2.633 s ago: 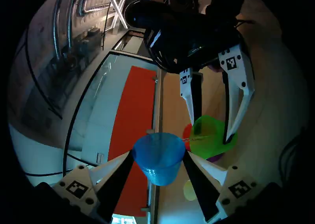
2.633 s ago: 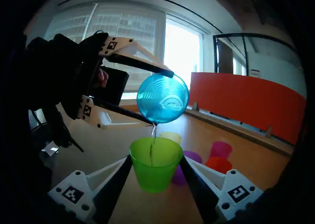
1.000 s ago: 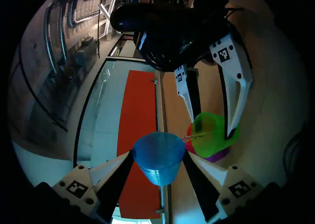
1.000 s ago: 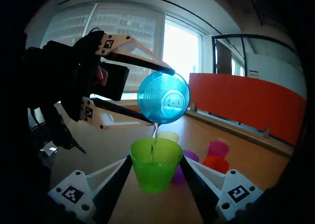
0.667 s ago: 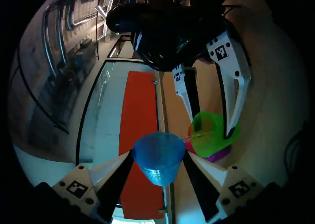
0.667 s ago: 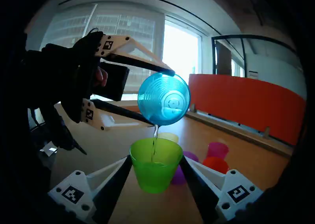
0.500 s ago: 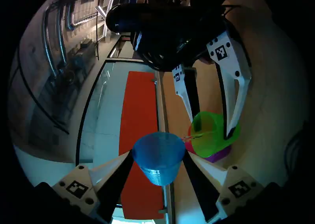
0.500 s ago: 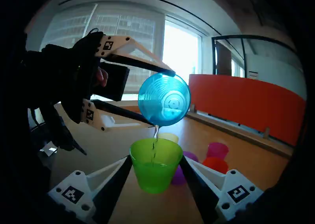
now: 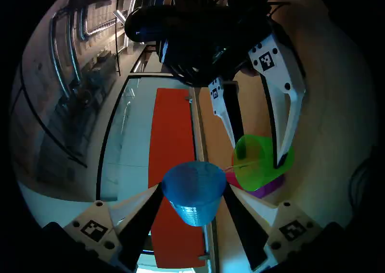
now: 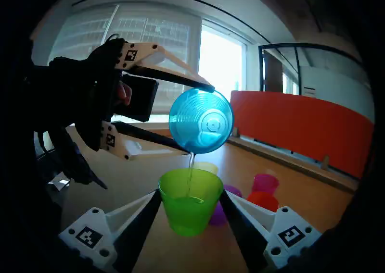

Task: Pour water

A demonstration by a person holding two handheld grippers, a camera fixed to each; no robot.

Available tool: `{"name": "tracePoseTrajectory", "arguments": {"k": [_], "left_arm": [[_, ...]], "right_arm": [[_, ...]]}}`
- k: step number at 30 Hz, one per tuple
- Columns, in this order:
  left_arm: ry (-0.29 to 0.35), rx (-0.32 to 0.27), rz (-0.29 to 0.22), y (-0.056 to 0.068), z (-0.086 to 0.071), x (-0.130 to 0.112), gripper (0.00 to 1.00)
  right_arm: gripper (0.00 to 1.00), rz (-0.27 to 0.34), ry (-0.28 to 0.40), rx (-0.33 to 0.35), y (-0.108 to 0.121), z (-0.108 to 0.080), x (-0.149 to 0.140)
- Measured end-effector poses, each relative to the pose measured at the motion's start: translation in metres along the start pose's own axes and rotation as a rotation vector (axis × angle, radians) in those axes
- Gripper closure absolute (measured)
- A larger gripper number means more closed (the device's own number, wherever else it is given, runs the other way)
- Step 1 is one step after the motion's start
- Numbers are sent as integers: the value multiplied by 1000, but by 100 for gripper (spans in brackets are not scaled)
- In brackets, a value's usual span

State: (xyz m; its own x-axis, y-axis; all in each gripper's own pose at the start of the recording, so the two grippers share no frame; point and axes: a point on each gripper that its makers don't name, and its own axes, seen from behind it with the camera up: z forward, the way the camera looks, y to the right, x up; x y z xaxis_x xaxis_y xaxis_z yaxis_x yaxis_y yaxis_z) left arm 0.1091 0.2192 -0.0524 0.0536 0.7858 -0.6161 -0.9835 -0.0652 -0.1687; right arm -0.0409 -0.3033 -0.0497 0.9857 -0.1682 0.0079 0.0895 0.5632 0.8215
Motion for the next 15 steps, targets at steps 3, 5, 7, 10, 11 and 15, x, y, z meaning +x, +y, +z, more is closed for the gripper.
{"name": "tracePoseTrajectory", "arguments": {"k": [3,5,7,10,11,15], "left_arm": [[2,5,3,-2,0,0,12],[3,9,6,-3,-1,0,12],[3,12,8,-5,-1,0,12],[2,15,10,-6,-1,0,12],[2,15,10,-6,-1,0,12],[0,19,16,-6,-1,0,12]], "right_arm": [[9,1,1,0,0,0,1],[9,1,1,-1,1,0,1],[9,0,2,-1,1,0,2],[9,-1,2,-1,1,0,2],[9,-1,2,-1,1,0,2],[9,-2,3,-3,1,0,2]]}}
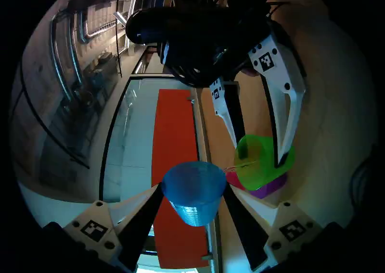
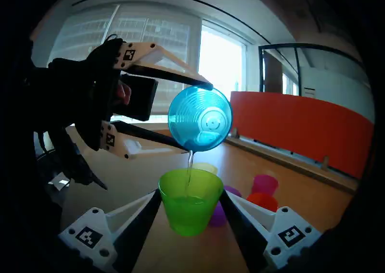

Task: Pour water

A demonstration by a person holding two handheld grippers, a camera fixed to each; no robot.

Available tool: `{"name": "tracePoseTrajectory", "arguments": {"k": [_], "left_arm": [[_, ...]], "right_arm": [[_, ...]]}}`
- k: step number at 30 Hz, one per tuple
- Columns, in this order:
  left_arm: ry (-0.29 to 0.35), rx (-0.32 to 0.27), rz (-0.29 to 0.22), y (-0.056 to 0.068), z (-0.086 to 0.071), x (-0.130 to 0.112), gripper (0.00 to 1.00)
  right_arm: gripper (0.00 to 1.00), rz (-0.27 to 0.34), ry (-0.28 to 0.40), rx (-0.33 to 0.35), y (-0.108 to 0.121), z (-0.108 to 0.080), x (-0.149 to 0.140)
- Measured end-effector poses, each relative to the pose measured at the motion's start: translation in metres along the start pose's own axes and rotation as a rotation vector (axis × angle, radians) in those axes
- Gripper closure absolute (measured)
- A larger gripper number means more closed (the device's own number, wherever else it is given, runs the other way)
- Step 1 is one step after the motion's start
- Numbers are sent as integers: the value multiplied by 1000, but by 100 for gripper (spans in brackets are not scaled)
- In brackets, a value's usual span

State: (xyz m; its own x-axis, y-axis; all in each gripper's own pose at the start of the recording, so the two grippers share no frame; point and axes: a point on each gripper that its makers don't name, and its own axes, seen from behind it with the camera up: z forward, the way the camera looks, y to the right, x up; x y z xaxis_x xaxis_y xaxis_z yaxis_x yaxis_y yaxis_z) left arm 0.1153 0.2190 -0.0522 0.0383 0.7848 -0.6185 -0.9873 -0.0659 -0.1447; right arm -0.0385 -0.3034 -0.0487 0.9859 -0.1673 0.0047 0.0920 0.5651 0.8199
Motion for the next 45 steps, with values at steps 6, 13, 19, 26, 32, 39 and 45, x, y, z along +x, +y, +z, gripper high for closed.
{"name": "tracePoseTrajectory", "arguments": {"k": [6,13,19,26,32,39,45], "left_arm": [[0,3,4,1,-1,1,12],[-4,9,31,1,-3,1,12],[-1,11,38,0,-3,2,12],[-2,16,61,-2,-4,2,12],[-2,22,73,-5,-3,2,12],[2,25,103,-7,-1,4,12],[3,27,117,-6,0,5,12]], "right_arm": [[9,0,3,0,-1,0,2],[9,-3,4,1,-1,1,3],[9,-2,6,1,-1,2,4],[9,-3,9,0,-1,2,5],[9,-4,8,-1,-1,2,6],[9,-4,10,-3,0,2,6],[9,-6,9,-3,0,2,5]]}}
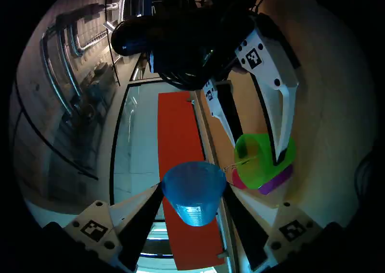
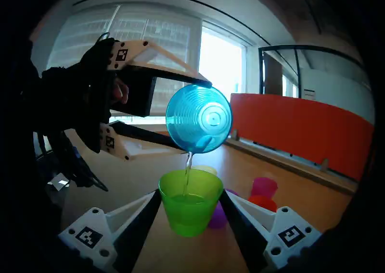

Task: Pour water

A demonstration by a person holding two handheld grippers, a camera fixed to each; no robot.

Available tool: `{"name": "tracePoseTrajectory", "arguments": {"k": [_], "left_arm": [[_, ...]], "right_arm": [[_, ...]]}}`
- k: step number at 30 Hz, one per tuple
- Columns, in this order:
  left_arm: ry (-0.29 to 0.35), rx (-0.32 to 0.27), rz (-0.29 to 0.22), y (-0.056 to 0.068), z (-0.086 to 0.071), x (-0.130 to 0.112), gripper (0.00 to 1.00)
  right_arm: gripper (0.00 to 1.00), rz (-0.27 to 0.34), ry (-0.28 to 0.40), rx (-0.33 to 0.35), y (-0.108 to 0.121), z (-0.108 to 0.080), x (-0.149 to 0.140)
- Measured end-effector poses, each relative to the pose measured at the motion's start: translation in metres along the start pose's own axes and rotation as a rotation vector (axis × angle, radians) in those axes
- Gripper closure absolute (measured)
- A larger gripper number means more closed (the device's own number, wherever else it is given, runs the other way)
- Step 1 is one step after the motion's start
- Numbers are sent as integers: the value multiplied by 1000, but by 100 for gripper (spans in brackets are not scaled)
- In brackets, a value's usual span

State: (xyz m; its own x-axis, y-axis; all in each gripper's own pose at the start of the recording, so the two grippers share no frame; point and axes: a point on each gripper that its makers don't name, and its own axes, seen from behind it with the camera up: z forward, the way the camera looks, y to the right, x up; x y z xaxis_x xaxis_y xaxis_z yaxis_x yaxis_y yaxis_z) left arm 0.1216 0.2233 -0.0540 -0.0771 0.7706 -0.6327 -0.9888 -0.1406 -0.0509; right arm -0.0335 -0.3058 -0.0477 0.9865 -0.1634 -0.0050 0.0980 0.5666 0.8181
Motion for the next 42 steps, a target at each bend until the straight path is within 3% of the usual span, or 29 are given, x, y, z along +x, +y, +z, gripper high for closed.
{"name": "tracePoseTrajectory", "arguments": {"k": [6,29,38,42], "left_arm": [[8,-2,15,1,1,3,12],[9,-1,-9,1,1,2,12],[4,-11,-107,3,1,-3,12],[8,-14,-196,2,3,-5,12]], "right_arm": [[9,2,2,-1,1,0,0],[9,0,0,-3,2,-2,0],[9,0,-2,-5,3,-1,1],[9,0,-1,-6,3,-1,2]]}}
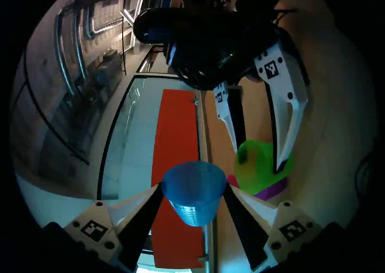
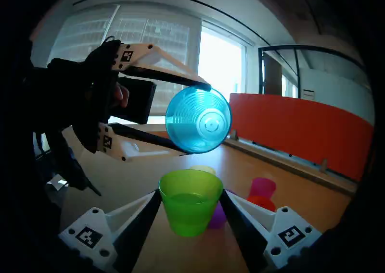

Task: Pour water

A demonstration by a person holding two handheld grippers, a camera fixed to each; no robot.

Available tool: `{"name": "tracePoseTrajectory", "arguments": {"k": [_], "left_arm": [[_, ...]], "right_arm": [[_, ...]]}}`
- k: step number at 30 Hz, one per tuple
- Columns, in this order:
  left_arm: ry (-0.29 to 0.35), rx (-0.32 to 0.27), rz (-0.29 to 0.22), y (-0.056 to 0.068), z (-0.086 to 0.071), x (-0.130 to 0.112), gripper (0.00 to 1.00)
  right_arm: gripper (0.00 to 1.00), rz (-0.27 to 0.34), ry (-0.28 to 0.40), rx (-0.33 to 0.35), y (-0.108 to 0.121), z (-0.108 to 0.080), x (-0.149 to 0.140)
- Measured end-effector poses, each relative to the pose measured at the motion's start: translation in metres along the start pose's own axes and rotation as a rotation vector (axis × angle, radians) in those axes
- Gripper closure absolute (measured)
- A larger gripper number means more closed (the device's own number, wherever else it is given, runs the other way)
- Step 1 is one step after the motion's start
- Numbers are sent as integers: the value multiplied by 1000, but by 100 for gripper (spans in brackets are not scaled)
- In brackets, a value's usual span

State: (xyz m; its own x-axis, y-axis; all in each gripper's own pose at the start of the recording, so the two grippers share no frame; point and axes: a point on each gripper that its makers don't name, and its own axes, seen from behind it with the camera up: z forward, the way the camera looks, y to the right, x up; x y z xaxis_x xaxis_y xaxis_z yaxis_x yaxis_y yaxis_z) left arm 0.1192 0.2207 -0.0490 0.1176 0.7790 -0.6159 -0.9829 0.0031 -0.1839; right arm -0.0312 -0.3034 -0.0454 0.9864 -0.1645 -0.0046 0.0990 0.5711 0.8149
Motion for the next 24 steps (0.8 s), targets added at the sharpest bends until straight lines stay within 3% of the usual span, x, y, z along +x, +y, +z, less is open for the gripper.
{"name": "tracePoseTrajectory", "arguments": {"k": [8,14,20,24], "left_arm": [[-14,-9,-236,-3,3,-14,12],[-1,-54,-426,2,4,-20,12],[8,-77,-663,-1,2,-30,12],[4,-97,-848,0,3,-39,12]], "right_arm": [[9,-1,2,-4,1,-2,0],[9,-1,4,-6,2,-2,1],[9,-1,4,-7,3,-2,1],[9,1,4,-10,5,-2,2]]}}
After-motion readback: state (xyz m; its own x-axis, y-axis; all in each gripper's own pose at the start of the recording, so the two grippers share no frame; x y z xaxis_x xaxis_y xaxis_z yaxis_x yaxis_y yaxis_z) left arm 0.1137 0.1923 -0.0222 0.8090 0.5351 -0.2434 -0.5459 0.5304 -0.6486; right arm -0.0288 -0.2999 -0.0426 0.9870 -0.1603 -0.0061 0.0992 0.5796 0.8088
